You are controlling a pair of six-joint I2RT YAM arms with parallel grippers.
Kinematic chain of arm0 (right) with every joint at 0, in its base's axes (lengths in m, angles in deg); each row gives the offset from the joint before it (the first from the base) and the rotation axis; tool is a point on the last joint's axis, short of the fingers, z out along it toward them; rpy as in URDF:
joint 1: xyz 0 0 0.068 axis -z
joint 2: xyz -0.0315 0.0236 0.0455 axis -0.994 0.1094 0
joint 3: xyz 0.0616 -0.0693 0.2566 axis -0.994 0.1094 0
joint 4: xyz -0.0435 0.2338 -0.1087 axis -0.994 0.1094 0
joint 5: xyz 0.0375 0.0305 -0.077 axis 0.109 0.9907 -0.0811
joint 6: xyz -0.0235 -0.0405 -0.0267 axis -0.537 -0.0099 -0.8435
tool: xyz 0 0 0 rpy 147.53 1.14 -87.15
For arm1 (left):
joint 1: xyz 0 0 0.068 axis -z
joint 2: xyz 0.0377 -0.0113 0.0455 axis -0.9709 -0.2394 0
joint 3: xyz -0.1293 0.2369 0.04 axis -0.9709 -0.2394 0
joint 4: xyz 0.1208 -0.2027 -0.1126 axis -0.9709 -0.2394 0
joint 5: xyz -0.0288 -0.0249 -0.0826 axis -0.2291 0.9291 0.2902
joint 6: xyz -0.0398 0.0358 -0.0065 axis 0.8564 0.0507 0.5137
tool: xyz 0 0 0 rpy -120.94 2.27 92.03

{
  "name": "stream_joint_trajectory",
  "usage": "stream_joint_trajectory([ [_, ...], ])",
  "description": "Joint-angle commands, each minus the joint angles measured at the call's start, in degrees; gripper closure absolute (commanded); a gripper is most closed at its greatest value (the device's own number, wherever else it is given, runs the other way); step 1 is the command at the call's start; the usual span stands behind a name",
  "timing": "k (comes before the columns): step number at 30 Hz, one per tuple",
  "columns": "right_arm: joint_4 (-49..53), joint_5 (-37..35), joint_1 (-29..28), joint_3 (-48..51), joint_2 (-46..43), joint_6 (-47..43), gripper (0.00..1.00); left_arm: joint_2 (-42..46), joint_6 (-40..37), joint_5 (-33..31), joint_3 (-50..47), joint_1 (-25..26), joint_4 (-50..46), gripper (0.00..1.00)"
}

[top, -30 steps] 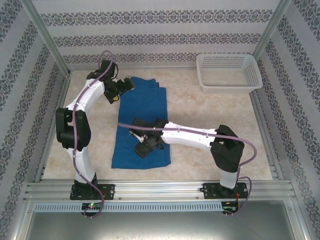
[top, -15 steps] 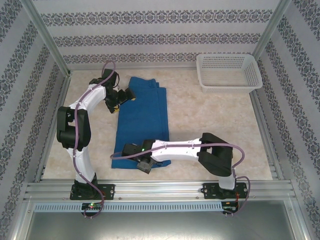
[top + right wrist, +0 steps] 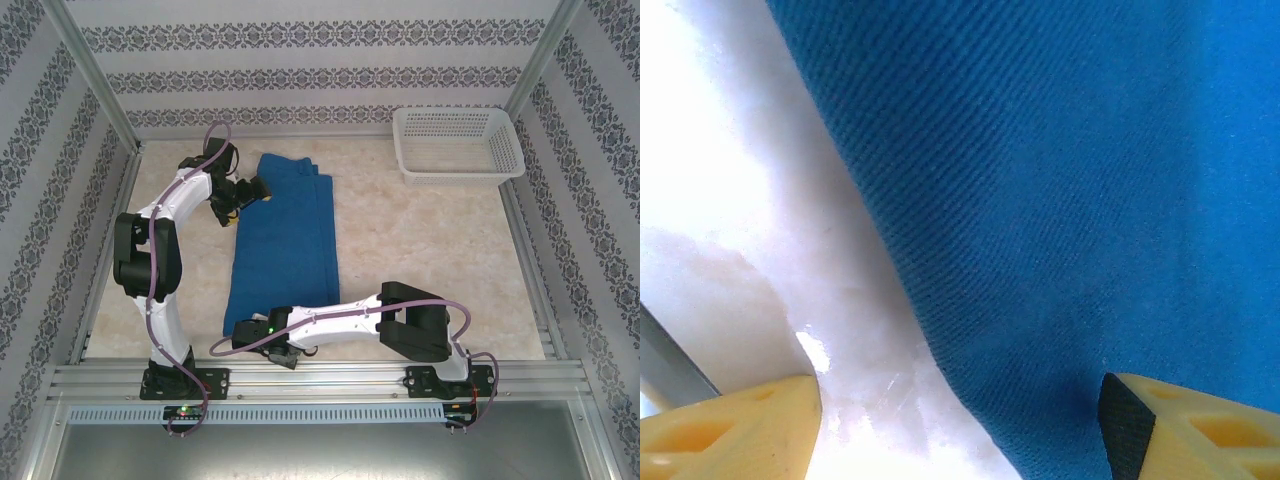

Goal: Roll up the long pants

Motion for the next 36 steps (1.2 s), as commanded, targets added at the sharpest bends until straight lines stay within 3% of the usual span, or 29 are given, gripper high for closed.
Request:
stream_joint_trajectory([
  [1, 0.2, -6.2, 0.6, -1.2, 2.1, -2.2, 0.25, 1.8, 0.2, -1.0, 0.5, 0.0, 0.0, 0.0],
  [11, -1.9, -9.8, 3.7, -3.3, 3.5, -6.9, 0.25, 1.0, -0.2, -1.3, 2.3, -0.1, -1.3, 0.0],
  [27, -4.0, -7.7, 7.1, -3.0, 4.2, -9.4, 0.29, -0.2, -0.2, -1.3, 4.2, -0.8, -2.5, 0.0],
  [29, -4.4, -6.9, 7.1, -2.4, 4.1, -8.9, 0.38, -0.1, -0.2, -1.3, 4.3, -0.9, -2.7, 0.0],
  [31, -4.5, -6.2, 7.1, -1.9, 3.7, -8.2, 0.61, -0.1, -0.1, -1.3, 4.2, -1.1, -2.7, 0.0],
  [34, -3.7, -5.5, 6.6, -1.5, 2.3, -7.8, 0.8, -0.2, -0.1, -1.1, 4.2, -1.2, -2.7, 0.0],
  [36, -2.7, -5.0, 6.4, -1.4, 1.0, -7.5, 1.0, -0.3, -0.1, -1.0, 4.2, -1.3, -2.7, 0.0],
])
